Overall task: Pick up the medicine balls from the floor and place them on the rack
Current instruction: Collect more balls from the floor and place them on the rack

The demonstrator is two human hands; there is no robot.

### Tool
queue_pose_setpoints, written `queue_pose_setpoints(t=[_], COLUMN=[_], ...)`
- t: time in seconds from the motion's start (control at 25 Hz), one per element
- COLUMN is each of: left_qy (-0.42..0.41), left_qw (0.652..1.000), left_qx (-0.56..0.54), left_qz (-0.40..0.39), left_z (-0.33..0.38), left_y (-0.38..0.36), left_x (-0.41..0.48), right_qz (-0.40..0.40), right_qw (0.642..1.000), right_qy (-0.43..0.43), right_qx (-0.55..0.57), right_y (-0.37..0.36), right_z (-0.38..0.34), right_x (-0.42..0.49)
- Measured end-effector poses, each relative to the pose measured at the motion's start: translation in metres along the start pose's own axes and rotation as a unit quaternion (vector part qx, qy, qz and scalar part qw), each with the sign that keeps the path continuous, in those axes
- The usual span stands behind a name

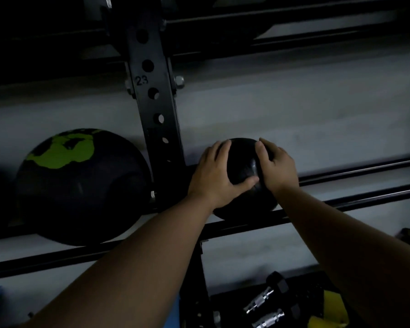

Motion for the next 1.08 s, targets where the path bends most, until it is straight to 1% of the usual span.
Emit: queue_pose_setpoints(t=[0.08,0.12,0.2,0.24,0.32,0.4,0.52,0.64,0.8,0.96,1.08], left_qy=[0.031,0.047,0.069,0.075,0.07,0.062,0.046,0.004,-0.033,-0.074,-0.1], left_qw=[0.998,0.996,0.988,0.985,0.985,0.986,0.983,0.979,0.972,0.955,0.945], left_qx=[-0.003,0.004,0.022,0.011,-0.014,-0.011,-0.006,-0.014,-0.049,-0.056,-0.065], left_qz=[-0.047,-0.077,-0.136,-0.155,-0.158,-0.155,-0.177,-0.203,-0.227,-0.28,-0.304], left_z=[0.007,0.013,0.029,0.035,0.04,0.04,0.042,0.056,0.074,0.108,0.139], left_y=[0.011,0.019,0.042,0.056,0.085,0.114,0.16,0.203,0.233,0.242,0.251], left_x=[-0.007,-0.011,-0.021,-0.029,-0.049,-0.079,-0.138,-0.196,-0.271,-0.331,-0.358], right_qz=[-0.025,-0.048,-0.107,-0.135,-0.169,-0.17,-0.156,-0.139,-0.168,-0.192,-0.183], right_qw=[0.996,0.988,0.96,0.943,0.91,0.889,0.865,0.85,0.808,0.798,0.797], right_qy=[-0.002,-0.002,-0.002,-0.001,0.019,0.043,0.041,0.002,-0.047,-0.074,-0.085], right_qx=[-0.088,-0.148,-0.258,-0.305,-0.378,-0.423,-0.476,-0.507,-0.563,-0.567,-0.569], right_y=[0.017,0.028,0.053,0.066,0.095,0.125,0.176,0.222,0.255,0.274,0.303], right_z=[-0.012,-0.019,-0.032,-0.04,-0.058,-0.079,-0.116,-0.146,-0.179,-0.212,-0.237], right_x=[-0.007,-0.013,-0.028,-0.039,-0.067,-0.103,-0.177,-0.26,-0.37,-0.459,-0.503])
Point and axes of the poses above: each hand's wrist, its own x-axis towards the middle knuckle, its own y-axis out of the back of the hand, z = x × y, the point moved 1 cm from there along x, towards the middle knuckle, and after that the axes turned 14 degrees about -x, right-handed, at the moved point
